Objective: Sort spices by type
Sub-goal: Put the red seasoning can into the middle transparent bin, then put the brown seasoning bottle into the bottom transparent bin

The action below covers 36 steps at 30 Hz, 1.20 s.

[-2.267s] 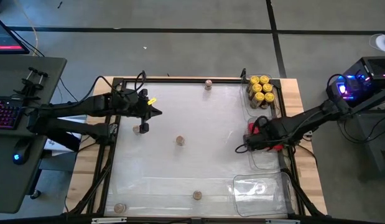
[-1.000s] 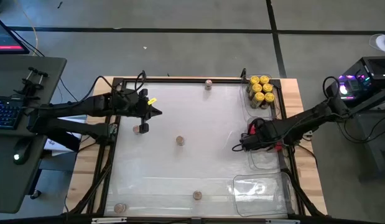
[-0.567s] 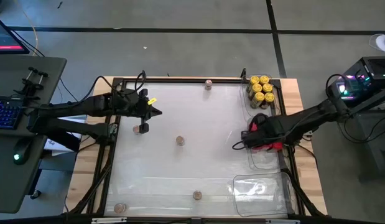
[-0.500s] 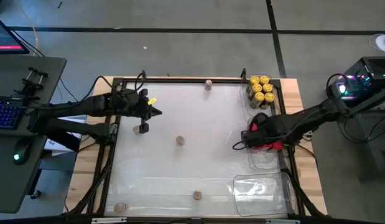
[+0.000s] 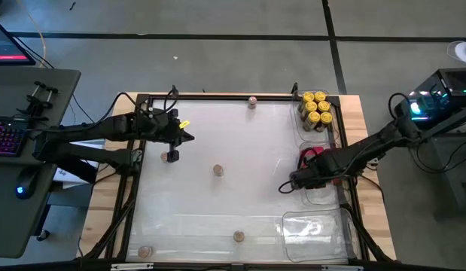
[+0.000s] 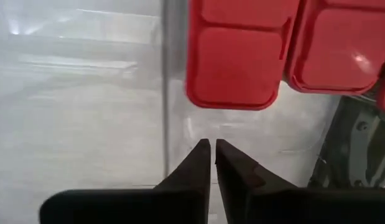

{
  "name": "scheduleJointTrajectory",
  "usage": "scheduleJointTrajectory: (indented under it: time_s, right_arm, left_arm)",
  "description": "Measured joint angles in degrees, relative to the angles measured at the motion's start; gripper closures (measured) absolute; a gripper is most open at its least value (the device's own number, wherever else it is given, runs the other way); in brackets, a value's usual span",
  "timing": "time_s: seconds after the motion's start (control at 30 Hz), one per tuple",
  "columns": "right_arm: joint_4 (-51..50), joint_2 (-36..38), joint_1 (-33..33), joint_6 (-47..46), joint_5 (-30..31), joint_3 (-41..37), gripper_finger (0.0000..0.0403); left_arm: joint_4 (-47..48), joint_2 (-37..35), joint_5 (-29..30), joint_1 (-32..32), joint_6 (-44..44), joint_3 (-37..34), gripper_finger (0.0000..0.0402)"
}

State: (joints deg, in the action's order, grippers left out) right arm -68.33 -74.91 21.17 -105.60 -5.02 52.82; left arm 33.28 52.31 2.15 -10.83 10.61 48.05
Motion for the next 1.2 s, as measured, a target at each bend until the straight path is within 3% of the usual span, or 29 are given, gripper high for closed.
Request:
scheduleJointTrajectory:
  time_s: [0.5, 0.6, 0.73, 0.83, 1.0, 1.1, 1.2]
  right_arm:
    - [-1.7, 0.0, -1.3, 0.0, 3.1, -1.7, 0.0401]
    - [-4.3, 0.0, -0.6, 2.6, 2.0, 1.3, 0.0401]
    - [-15.7, 0.0, 1.1, 3.3, 3.5, 9.1, 0.0402]
    - [-22.2, 0.1, 2.2, 0.0, 9.0, 15.8, 0.0402]
    - [-18.0, 1.4, 2.4, -3.4, 27.1, 20.9, 0.0402]
    - [-8.4, 1.4, 1.7, 0.0, 37.2, 20.6, 0.0402]
    - [6.9, 0.9, -0.2, 9.0, 40.6, 18.3, 0.0402]
  left_arm:
    - [-0.1, 0.0, 0.0, 0.0, 0.0, 0.0, 0.0401]
    - [-0.1, -0.1, 0.0, 0.0, 0.0, 0.0, 0.0401]
    - [-0.1, -1.1, 0.0, 0.0, 0.0, 0.0, 0.0401]
    - [-0.2, -2.6, -0.9, 0.0, -0.9, 0.0, 0.0401]
    - [-1.0, -4.2, -2.6, 0.0, -3.2, 0.0, 0.0401]
    - [-0.9, -4.2, -3.2, 0.0, -3.4, 0.0, 0.0402]
    - [-0.4, -4.1, -3.3, 0.0, -3.5, 0.0, 0.0402]
